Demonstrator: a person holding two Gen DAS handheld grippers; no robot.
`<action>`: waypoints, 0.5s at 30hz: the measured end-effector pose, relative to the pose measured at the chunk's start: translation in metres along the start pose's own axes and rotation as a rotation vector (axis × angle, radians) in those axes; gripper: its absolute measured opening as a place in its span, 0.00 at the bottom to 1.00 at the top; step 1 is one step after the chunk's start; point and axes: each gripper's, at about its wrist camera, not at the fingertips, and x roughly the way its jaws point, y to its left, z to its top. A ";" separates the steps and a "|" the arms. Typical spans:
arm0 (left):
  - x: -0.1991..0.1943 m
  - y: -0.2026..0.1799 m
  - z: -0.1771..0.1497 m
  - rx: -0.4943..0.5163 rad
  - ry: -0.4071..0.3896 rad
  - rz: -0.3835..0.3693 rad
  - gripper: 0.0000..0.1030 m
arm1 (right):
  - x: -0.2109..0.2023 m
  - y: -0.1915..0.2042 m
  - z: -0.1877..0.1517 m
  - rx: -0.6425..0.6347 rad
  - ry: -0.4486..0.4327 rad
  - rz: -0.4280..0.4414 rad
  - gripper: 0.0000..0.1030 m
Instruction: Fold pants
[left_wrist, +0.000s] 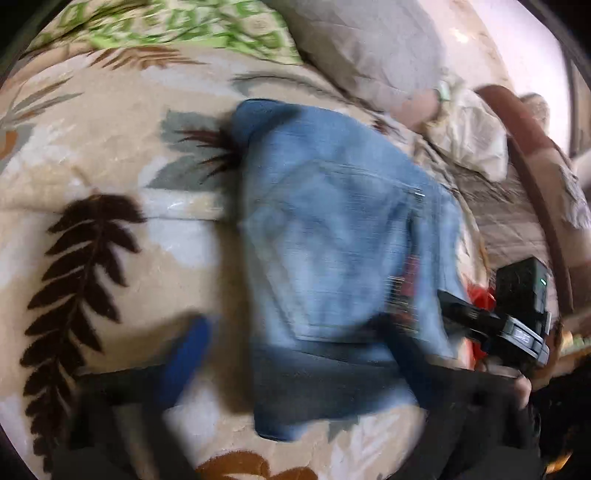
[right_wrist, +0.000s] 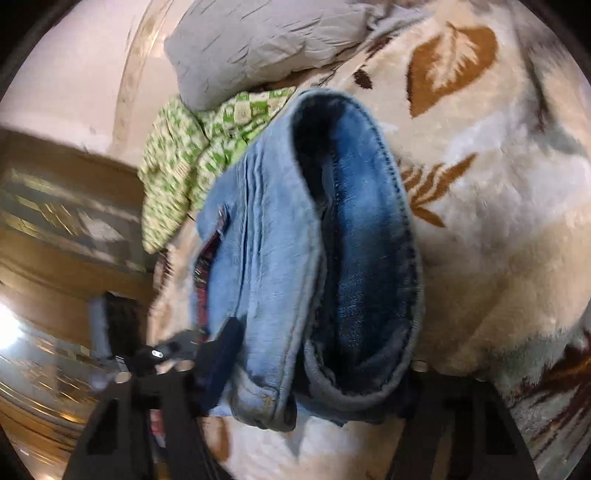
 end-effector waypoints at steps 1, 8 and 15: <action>-0.003 -0.005 0.001 0.022 -0.006 0.005 0.38 | 0.001 0.004 0.000 -0.015 -0.003 -0.011 0.55; -0.036 -0.021 0.004 0.079 -0.068 0.030 0.25 | -0.020 0.040 -0.002 -0.123 -0.056 -0.011 0.48; -0.002 -0.008 -0.017 0.154 -0.039 0.179 0.39 | 0.013 0.007 -0.017 -0.105 -0.027 -0.087 0.57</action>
